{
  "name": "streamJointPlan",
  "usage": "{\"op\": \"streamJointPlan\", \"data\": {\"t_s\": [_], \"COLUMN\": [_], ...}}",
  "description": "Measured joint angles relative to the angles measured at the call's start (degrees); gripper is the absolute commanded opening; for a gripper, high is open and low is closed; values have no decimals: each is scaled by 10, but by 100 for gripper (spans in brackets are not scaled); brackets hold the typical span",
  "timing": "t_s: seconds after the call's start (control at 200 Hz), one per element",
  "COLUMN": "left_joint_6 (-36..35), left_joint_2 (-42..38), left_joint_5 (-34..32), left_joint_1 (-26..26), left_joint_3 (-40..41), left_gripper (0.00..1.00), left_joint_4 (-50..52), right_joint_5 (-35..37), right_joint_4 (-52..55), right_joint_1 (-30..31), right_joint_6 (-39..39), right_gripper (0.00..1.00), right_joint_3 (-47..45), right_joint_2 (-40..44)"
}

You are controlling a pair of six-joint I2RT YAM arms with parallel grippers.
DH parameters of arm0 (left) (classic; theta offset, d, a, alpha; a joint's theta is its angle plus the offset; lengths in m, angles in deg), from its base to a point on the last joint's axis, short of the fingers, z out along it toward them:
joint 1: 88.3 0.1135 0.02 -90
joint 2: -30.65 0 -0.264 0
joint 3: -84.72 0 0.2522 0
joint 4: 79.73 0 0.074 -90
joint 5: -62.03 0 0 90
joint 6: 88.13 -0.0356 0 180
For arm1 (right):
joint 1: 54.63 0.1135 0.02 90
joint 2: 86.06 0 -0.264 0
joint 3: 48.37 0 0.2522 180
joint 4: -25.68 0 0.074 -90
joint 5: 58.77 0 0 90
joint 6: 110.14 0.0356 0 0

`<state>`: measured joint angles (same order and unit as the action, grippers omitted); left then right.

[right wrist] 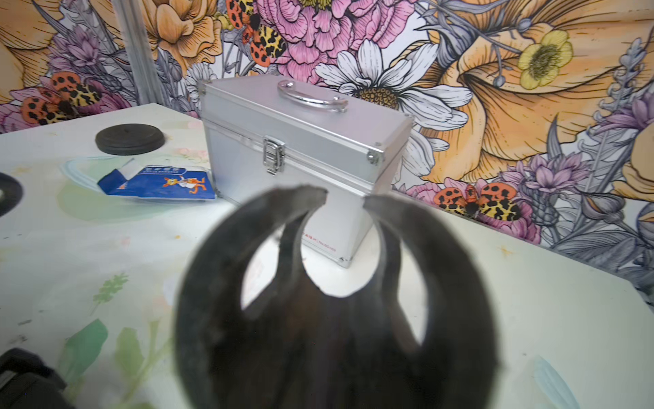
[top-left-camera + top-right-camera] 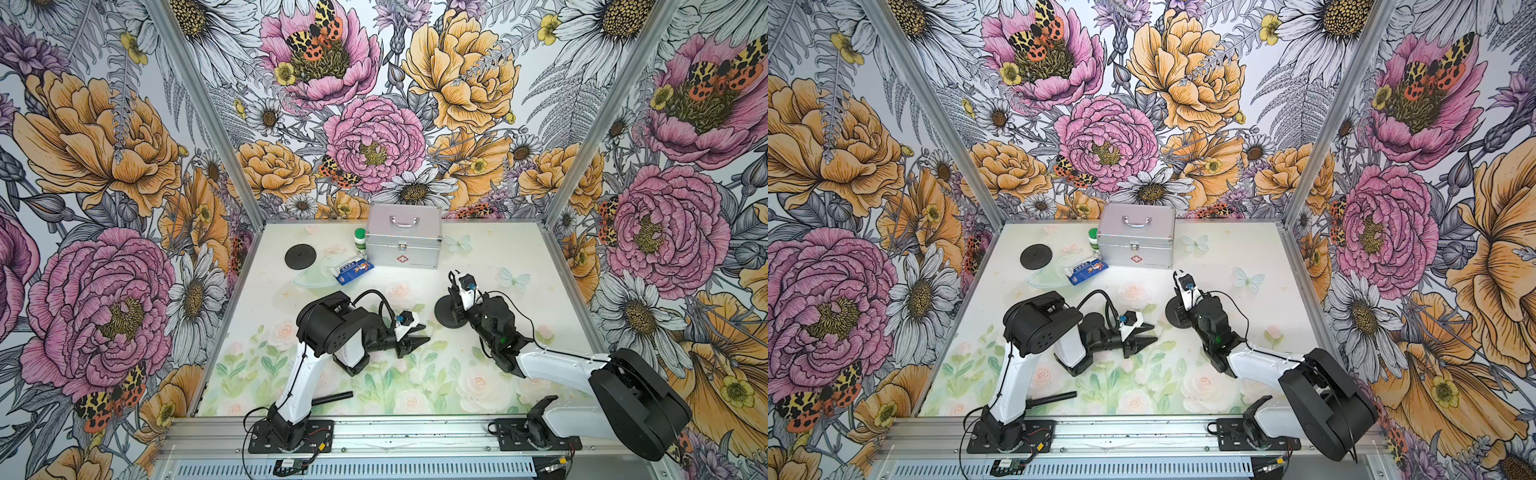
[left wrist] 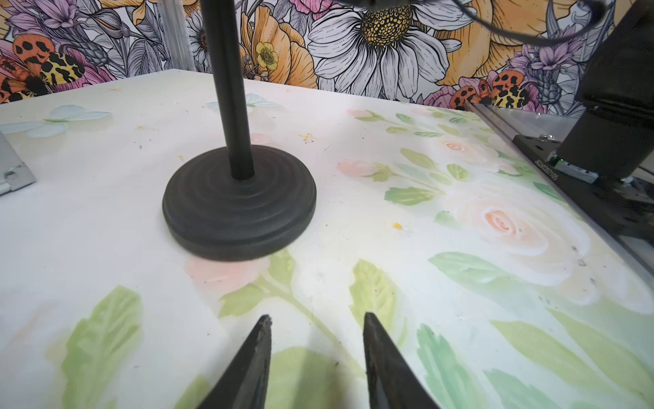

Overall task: Assemble a microphone stand
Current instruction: Pick up the microphone stand at the center of the board, then place the microphone stand at the center of the board.

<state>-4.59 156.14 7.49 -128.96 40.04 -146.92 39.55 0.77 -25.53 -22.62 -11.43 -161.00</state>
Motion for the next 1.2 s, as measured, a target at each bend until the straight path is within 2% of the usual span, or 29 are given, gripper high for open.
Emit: {"op": "streamJointPlan", "data": {"t_s": [0.185,0.38,0.54,0.806,0.871,1.001,1.196], "left_joint_6": [0,25,50,100,112,132,141], "left_joint_2": [-24,-69,-88,-110,-124,-158,-195], "left_joint_5": [-21,-49,-66,-89,-93,-103,-129], "left_joint_1": [0,5,16,46,57,72,75], "left_joint_3": [17,26,28,40,39,39,38], "left_gripper": [44,44,44,40,39,38,39], "left_joint_4": [1,5,5,20,32,63,123], "right_joint_5": [-56,-162,-217,-252,-256,-254,-249], "right_joint_4": [12,12,17,70,80,109,123], "right_joint_1": [-106,-197,-224,-231,-231,-231,-231], "right_joint_6": [-10,-2,6,-16,-18,-22,-29], "right_gripper": [0,1,3,6,10,35,44], "right_joint_3": [72,209,349,572,603,628,635], "right_joint_2": [-26,-143,-271,-447,-476,-510,-514]}}
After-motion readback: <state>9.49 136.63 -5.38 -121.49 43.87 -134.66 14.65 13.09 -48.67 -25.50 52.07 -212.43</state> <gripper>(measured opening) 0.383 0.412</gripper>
